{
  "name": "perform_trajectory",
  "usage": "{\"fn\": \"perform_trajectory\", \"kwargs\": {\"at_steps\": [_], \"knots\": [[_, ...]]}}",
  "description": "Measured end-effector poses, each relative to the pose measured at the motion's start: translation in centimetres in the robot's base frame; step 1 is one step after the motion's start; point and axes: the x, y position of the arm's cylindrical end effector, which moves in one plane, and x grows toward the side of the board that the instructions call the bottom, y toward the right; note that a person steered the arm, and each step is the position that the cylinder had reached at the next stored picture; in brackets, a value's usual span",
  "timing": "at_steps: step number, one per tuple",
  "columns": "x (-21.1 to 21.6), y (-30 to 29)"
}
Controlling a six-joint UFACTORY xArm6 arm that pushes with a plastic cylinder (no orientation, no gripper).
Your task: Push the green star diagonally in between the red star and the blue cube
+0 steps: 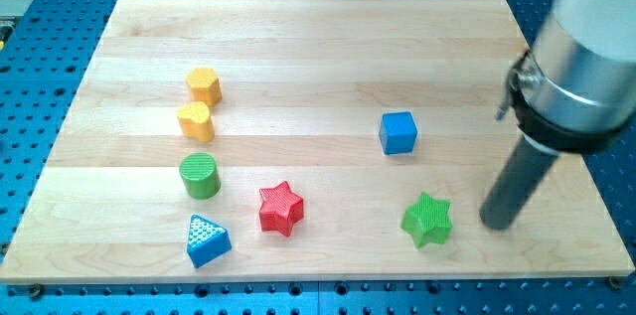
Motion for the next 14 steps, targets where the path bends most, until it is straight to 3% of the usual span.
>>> {"fn": "perform_trajectory", "kwargs": {"at_steps": [1, 3, 4, 6, 7, 8, 9, 11, 12, 14], "knots": [[2.5, -7.1], [-0.7, -9.2], [-0.8, -6.3], [-1.2, -14.0], [-1.0, -14.3], [1.1, -9.9], [-1.3, -8.2], [-3.2, -13.6], [-3.0, -13.6], [-0.2, -15.1]]}}
